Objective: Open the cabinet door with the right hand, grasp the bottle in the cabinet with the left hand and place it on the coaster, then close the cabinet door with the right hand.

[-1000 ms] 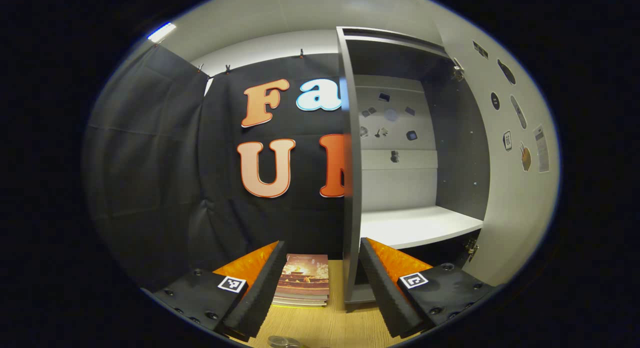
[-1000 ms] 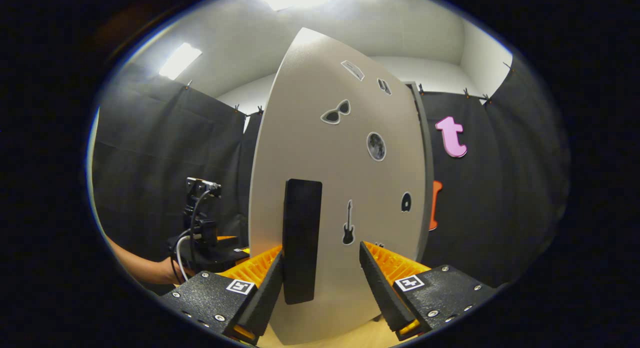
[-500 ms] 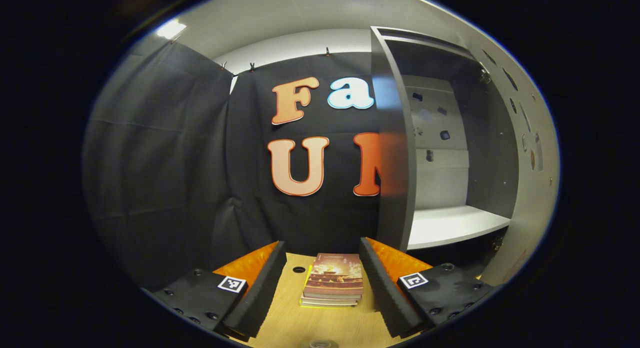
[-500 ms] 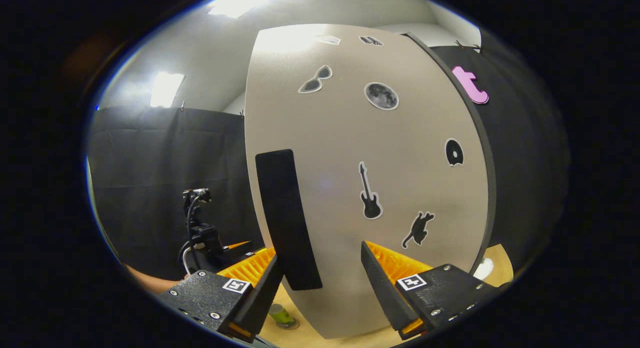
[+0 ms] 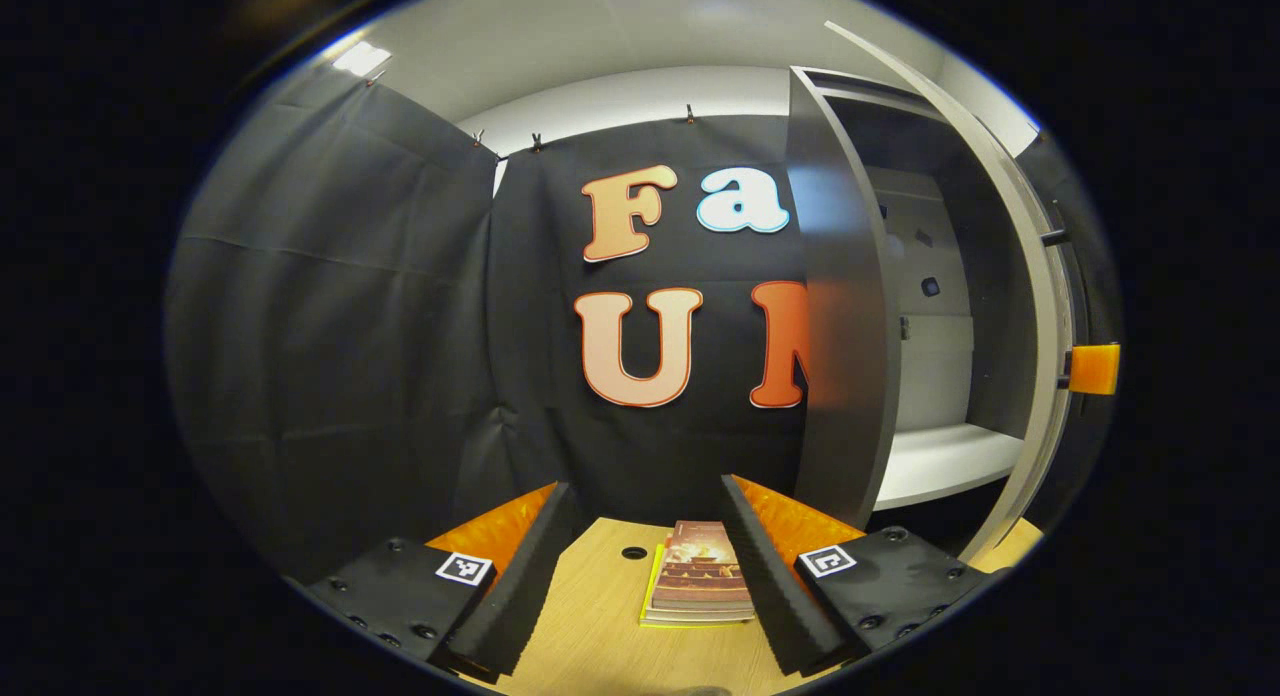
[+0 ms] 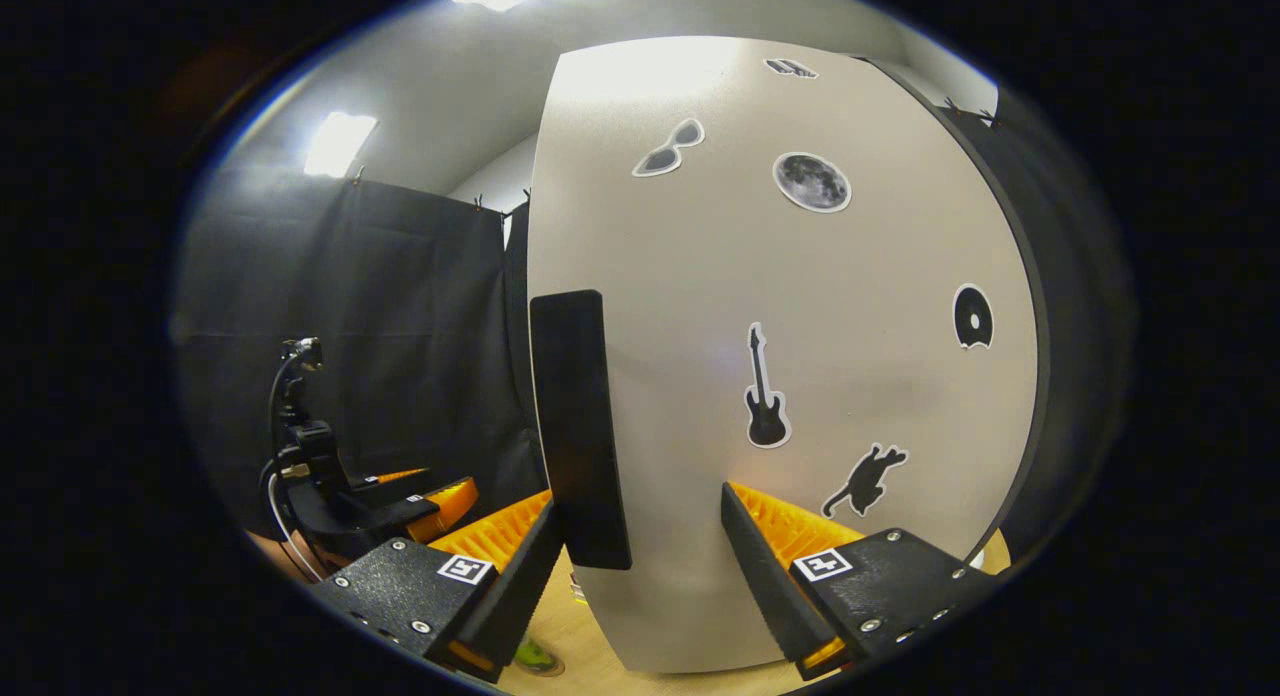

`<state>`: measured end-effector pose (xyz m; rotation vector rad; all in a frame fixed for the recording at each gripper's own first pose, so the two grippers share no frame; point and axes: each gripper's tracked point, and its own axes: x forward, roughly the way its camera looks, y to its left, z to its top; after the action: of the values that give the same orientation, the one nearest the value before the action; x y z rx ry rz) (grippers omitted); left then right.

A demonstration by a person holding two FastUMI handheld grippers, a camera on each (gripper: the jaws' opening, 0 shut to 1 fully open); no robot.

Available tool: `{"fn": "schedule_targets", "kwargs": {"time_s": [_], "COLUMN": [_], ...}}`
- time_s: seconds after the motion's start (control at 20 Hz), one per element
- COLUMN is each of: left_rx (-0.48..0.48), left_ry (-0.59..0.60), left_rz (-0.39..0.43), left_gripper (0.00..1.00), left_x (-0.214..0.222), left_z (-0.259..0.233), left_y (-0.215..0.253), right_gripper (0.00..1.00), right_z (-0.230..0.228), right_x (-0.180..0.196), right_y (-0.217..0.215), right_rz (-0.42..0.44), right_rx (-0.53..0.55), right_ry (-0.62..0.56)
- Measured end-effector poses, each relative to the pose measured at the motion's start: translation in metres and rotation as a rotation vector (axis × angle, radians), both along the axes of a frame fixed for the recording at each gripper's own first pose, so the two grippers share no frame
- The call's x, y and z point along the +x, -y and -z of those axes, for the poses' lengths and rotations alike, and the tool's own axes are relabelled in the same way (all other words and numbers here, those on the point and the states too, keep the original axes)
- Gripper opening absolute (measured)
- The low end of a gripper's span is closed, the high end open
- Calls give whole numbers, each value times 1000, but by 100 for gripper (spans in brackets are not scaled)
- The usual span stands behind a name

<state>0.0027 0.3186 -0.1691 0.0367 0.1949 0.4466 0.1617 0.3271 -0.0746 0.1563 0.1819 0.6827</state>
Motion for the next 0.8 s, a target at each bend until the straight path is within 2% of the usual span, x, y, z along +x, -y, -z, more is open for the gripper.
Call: {"fn": "schedule_targets", "kwargs": {"time_s": [0.1,0.15,0.25,0.35,0.5,0.55,0.6,0.65,0.8], "left_rx": [-7,-8,-1,7,4,0,-6,-14,-29], "left_ry": [-9,-11,-6,2,18,30,39,47,54], "left_rz": [15,24,48,77,121,132,138,142,149], "left_gripper": [96,92,96,92,99,92,92,99,99], "left_x": [4,5,9,17,27,31,33,34,39], "left_z": [4,3,-3,-12,-21,-26,-31,-36,-42], "left_y": [-3,-3,1,6,20,24,27,30,38], "right_gripper": [94,94,94,94,93,93,93,93,93], "right_z": [2,3,6,9,9,9,9,9,9], "right_x": [3,4,7,11,14,15,15,15,15], "right_y": [-2,-2,-4,-4,-5,-6,-6,-5,-5], "right_rz": [18,28,39,49,62,66,68,69,56], "right_rx": [-18,-27,-43,-49,-59,-64,-70,-75,-72], "right_ry": [2,1,3,16,19,22,24,30,24]}}
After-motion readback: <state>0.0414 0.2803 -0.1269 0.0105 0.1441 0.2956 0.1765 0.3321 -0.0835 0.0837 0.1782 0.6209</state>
